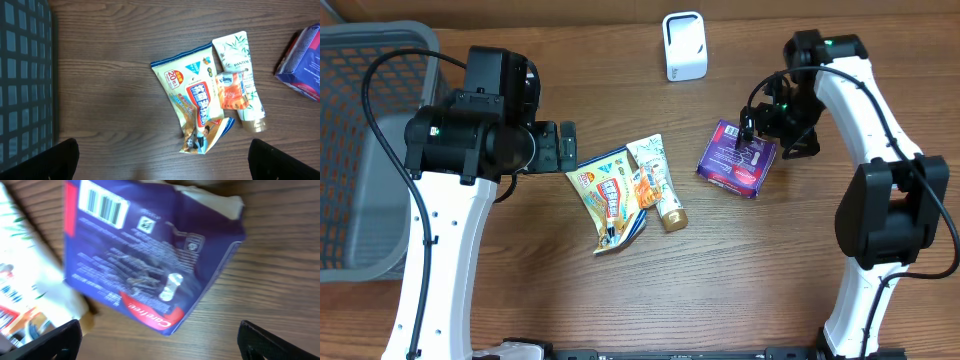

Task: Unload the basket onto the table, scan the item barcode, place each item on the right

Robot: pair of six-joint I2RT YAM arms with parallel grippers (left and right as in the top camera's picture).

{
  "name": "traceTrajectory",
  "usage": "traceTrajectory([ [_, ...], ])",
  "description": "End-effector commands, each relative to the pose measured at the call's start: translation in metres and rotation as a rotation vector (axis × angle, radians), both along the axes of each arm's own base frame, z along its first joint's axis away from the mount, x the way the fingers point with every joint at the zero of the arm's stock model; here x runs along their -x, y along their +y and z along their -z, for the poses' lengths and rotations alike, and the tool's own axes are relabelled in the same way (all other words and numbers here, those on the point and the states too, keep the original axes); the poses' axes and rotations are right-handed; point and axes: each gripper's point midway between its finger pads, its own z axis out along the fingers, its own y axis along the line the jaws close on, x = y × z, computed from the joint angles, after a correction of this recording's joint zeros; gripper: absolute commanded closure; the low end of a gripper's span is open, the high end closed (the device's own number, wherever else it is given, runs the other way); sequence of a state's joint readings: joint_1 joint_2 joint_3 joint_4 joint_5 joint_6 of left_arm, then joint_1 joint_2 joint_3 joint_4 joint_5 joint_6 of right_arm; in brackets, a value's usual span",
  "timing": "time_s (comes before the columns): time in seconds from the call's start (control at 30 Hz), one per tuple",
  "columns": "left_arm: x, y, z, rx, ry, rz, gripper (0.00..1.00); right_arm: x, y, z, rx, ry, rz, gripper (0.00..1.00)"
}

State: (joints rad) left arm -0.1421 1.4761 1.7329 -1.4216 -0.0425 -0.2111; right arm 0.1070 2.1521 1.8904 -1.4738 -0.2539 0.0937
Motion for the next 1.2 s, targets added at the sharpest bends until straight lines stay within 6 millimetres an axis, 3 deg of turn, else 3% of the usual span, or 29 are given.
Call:
traceTrajectory([
  [0.0, -0.004, 0.003, -0.004, -0.002, -0.012, -0.021, 0.0, -0.001, -0.023, 0.013, 0.146, 0.017, 0.099, 0.0],
  [0.2, -0.004, 0.003, -0.004, -0.002, -0.012, -0.021, 0.0, 0.001, -0.034, 0.018, 0.063, 0.044, 0.128, 0.0],
  [0.33, -0.004, 0.003, -0.004, -0.002, -0.012, -0.02, 0.0, 0.002, -0.02, 0.016, -0.195, 0.039, 0.101, 0.0],
  [0.47, -0.004, 0.003, -0.004, -0.002, -0.012, -0.021, 0.0, 0.002, -0.017, 0.018, -0.327, 0.029, 0.121, 0.0],
  [0.7, -0.004, 0.003, -0.004, -0.002, -0.012, -0.021, 0.0, 0.011, -0.008, 0.049, -0.358, 0.05, 0.156, 0.07],
  [0.93, -0.004, 0.003, -0.004, -0.002, -0.012, -0.021, 0.0, 0.0, -0.007, 0.071, -0.349, -0.007, 0.206, 0.31],
  [1.1, -0.004, 0.003, -0.004, -0.002, -0.012, -0.021, 0.0, -0.01, -0.008, 0.071, -0.348, -0.05, 0.197, 0.72],
  [1.17, -0.004, 0.003, -0.004, -0.002, -0.012, -0.021, 0.0, -0.013, -0.012, 0.069, -0.321, -0.058, 0.195, 0.76],
])
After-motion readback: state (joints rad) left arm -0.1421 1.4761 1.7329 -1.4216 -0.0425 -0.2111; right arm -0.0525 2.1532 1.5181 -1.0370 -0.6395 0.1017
